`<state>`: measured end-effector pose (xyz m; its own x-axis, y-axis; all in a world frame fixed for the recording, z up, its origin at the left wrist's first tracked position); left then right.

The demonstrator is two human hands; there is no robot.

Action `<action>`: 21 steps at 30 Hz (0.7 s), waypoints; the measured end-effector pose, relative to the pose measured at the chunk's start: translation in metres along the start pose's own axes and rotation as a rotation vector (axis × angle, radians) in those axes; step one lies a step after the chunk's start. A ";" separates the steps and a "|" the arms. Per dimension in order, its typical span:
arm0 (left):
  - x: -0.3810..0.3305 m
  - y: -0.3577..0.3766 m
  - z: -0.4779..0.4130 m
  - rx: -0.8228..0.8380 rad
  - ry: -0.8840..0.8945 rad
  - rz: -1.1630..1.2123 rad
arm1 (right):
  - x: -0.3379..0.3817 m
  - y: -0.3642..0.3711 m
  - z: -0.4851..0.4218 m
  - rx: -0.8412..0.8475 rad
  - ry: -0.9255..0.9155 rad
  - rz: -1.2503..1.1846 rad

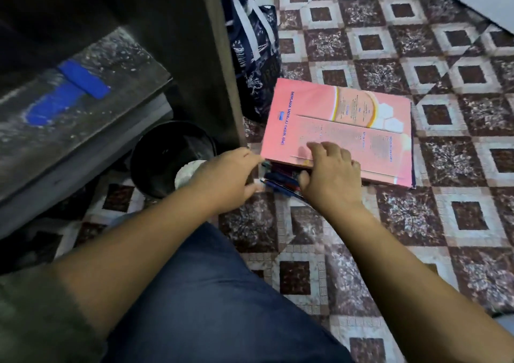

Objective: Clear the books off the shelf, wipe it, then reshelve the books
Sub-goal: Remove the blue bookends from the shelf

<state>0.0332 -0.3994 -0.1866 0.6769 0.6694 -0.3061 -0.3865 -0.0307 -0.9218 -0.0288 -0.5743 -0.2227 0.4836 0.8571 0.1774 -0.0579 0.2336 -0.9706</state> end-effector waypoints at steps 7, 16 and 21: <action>0.116 -0.046 0.125 -0.188 -0.468 -0.008 | 0.171 -0.026 0.038 -0.051 -0.553 -0.147; 0.238 -0.030 0.219 -0.157 -0.773 -0.050 | 0.354 -0.053 -0.004 -0.132 -0.557 -0.343; 0.251 -0.005 0.237 -0.288 -0.728 -0.094 | 0.394 -0.049 -0.044 -0.024 -0.327 -0.538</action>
<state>0.0568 -0.0553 -0.2027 0.0802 0.9933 -0.0827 -0.1036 -0.0742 -0.9918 0.2034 -0.2680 -0.1122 0.1474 0.7194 0.6788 0.1403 0.6641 -0.7343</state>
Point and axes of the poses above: each hand's wrist, its own z-axis away from the middle knuckle, its own y-axis out of the palm, x = y × z, the point moved 3 cm from there along -z, towards the middle knuckle, and after that the axes turned 7 degrees about y, right-handed, at the moved point
